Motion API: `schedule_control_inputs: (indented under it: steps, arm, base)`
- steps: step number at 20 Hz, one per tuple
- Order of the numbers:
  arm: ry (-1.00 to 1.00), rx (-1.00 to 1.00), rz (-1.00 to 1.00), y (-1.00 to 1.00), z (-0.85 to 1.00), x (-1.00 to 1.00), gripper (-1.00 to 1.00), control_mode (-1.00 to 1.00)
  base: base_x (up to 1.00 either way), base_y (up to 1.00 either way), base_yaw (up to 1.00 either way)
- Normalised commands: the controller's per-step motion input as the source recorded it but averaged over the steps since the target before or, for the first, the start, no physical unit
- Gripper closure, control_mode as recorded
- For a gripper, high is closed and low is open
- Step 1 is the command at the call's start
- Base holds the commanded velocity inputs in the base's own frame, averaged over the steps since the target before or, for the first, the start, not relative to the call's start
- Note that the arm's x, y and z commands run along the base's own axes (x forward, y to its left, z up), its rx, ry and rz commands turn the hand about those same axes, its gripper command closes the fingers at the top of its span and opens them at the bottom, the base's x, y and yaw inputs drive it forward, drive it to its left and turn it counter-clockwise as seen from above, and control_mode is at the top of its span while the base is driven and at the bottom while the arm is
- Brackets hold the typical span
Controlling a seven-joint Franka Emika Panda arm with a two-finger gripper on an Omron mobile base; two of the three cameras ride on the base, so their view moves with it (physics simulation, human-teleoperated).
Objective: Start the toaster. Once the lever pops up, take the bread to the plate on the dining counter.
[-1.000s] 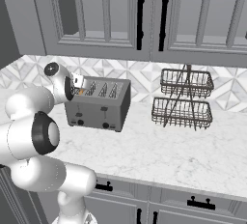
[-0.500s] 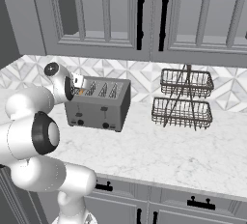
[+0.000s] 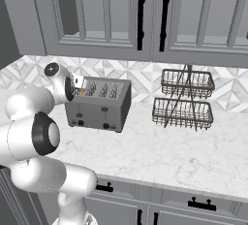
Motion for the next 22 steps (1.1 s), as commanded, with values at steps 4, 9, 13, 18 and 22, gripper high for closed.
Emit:
schedule_control_inputs:
  steps: [4, 9, 13, 18, 22]
  arm:
    - [0.00, 0.00, 0.00, 0.00, 0.00, 0.00, -1.00, -1.00]
    - [0.00, 0.00, 0.00, 0.00, 0.00, 0.00, -1.00, -1.00]
    - [0.00, 0.00, 0.00, 0.00, 0.00, 0.00, -1.00, -1.00]
    - [0.00, 0.00, 0.00, 0.00, 0.00, 0.00, -1.00, -1.00]
    - [0.00, 0.00, 0.00, 0.00, 0.00, 0.00, -1.00, -1.00]
  base:
    - [0.00, 0.00, 0.00]
    - [0.00, 0.00, 0.00]
    - [0.00, 0.00, 0.00]
    - [0.00, 0.00, 0.00]
    - [0.00, 0.00, 0.00]
